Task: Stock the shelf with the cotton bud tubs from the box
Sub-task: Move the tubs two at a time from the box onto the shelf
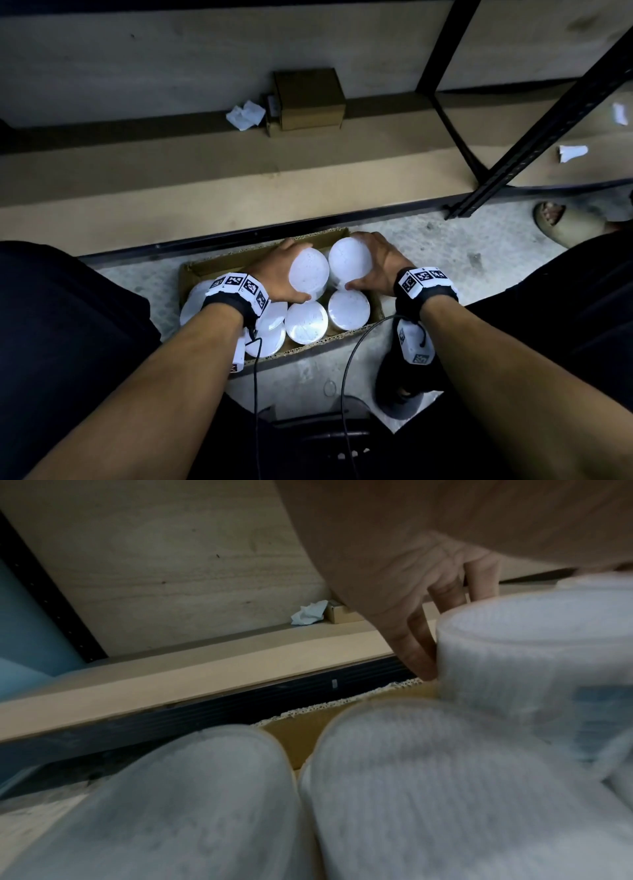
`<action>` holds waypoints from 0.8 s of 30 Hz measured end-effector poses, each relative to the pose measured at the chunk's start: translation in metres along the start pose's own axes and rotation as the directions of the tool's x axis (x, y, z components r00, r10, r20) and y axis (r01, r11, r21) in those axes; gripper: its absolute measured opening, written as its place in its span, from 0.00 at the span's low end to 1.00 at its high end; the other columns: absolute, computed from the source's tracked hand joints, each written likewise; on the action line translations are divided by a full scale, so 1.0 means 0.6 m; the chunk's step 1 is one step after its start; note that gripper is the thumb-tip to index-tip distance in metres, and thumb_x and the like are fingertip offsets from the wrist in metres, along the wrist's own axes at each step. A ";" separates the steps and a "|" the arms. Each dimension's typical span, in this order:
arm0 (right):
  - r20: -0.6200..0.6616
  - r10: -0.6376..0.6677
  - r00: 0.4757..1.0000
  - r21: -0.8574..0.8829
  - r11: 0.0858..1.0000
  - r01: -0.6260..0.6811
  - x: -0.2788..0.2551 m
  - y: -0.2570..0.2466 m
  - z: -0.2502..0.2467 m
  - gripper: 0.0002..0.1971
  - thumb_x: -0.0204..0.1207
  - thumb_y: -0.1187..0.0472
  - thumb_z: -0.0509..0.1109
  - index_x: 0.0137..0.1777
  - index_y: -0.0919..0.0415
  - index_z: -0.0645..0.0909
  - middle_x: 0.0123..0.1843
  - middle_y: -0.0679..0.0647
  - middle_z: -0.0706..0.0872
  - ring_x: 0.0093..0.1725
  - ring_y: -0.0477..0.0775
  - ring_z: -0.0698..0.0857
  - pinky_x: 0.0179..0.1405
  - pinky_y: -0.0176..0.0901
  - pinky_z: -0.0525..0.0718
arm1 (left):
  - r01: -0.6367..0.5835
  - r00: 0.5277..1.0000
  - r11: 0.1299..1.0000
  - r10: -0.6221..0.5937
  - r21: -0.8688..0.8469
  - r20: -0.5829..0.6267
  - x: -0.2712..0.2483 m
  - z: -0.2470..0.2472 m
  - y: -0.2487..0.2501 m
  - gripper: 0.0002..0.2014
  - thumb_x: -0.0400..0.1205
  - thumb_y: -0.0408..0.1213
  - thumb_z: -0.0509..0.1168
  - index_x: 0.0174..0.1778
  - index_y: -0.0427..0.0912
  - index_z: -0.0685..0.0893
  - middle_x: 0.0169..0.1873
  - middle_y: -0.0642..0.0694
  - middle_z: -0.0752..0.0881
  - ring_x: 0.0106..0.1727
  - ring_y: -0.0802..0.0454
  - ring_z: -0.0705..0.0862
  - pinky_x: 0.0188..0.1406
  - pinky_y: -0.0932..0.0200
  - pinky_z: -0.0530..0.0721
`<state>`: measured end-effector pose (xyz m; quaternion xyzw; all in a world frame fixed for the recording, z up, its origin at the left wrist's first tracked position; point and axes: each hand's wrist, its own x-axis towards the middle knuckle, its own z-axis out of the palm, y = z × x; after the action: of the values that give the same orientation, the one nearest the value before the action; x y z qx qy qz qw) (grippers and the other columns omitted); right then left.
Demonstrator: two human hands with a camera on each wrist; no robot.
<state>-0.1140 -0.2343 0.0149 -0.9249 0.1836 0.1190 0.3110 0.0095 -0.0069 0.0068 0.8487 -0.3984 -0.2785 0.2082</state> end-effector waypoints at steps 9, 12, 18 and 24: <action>-0.090 -0.086 0.992 -0.023 0.996 0.085 -0.012 -0.051 -0.068 0.54 0.53 0.45 0.87 0.79 0.49 0.65 0.74 0.54 0.71 0.73 0.56 0.73 0.74 0.45 0.71 | -0.036 0.996 0.999 0.038 0.019 -0.087 -0.004 -0.081 0.033 0.53 0.61 0.53 0.82 0.81 0.51 0.64 0.70 0.53 0.69 0.71 0.52 0.72 0.70 0.57 0.73; -0.144 -0.099 0.985 0.011 0.995 0.101 -0.019 -0.074 -0.109 0.52 0.52 0.49 0.89 0.78 0.49 0.67 0.70 0.53 0.72 0.69 0.53 0.75 0.68 0.42 0.74 | -0.068 0.988 0.998 0.068 0.006 -0.141 -0.011 -0.124 0.055 0.50 0.60 0.56 0.81 0.78 0.54 0.67 0.69 0.56 0.70 0.70 0.52 0.73 0.70 0.53 0.75; -0.223 -0.209 0.952 -0.042 0.978 0.205 -0.048 -0.129 -0.219 0.53 0.49 0.41 0.86 0.77 0.46 0.68 0.70 0.49 0.73 0.69 0.53 0.75 0.70 0.49 0.76 | -0.169 0.952 0.985 0.172 0.031 -0.254 -0.039 -0.225 0.117 0.48 0.63 0.57 0.79 0.79 0.53 0.68 0.67 0.58 0.71 0.67 0.56 0.73 0.64 0.59 0.75; -0.275 -0.345 0.898 -0.135 0.938 0.319 -0.108 -0.202 -0.340 0.48 0.54 0.42 0.87 0.75 0.43 0.70 0.67 0.46 0.75 0.65 0.47 0.76 0.67 0.38 0.73 | -0.265 0.888 0.952 0.304 0.154 -0.346 -0.090 -0.338 0.193 0.46 0.61 0.63 0.76 0.77 0.60 0.70 0.65 0.63 0.72 0.66 0.62 0.75 0.65 0.62 0.76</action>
<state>-0.1008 -0.2537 0.2595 -0.9625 0.0620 -0.0669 0.2556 0.0454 -0.0064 0.2438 0.8275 -0.4864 -0.0612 0.2735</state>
